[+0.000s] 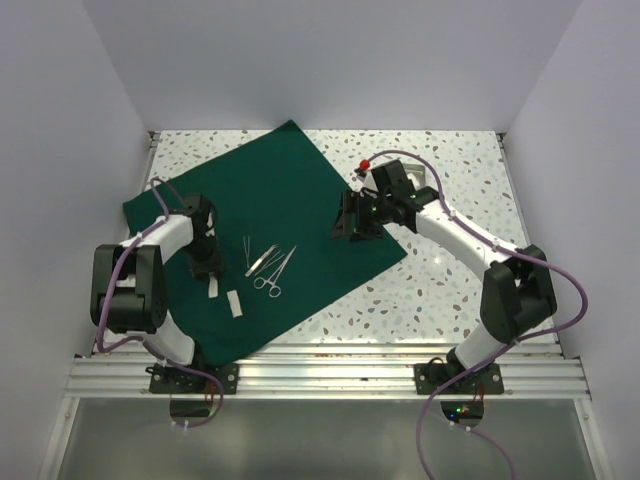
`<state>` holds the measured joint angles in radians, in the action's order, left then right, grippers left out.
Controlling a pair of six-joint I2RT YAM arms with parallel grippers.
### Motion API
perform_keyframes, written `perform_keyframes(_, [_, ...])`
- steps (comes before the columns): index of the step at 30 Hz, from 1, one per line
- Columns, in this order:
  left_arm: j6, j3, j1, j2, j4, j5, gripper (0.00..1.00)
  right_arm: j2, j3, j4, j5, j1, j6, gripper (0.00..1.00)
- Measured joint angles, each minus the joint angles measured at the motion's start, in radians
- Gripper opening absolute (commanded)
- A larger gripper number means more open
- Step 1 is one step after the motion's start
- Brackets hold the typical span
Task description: Prepare the surgical pack
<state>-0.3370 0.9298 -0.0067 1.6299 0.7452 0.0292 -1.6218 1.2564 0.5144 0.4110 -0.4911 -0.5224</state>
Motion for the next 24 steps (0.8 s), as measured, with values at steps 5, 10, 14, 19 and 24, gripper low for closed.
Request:
perform_keyframes(5, [-0.003, 0.000, 0.000, -0.003, 0.000, -0.011, 0.18, 0.000, 0.000, -0.004, 0.000, -0.021, -0.001, 0.68])
perform_keyframes(10, [-0.006, 0.000, 0.000, -0.011, 0.003, -0.017, 0.18, -0.010, 0.014, -0.008, 0.000, -0.062, -0.006, 0.68])
perform_keyframes(14, [-0.016, 0.005, 0.000, -0.040, 0.020, -0.026, 0.18, -0.037, 0.044, -0.020, 0.005, -0.095, -0.010, 0.68])
perform_keyframes(19, [-0.038, 0.063, 0.000, -0.093, 0.067, -0.063, 0.20, -0.095, 0.075, -0.055, 0.057, -0.127, -0.016, 0.68])
perform_keyframes(24, [-0.099, 0.114, 0.000, -0.157, 0.077, -0.161, 0.21, -0.161, 0.095, -0.132, 0.162, -0.177, -0.025, 0.68])
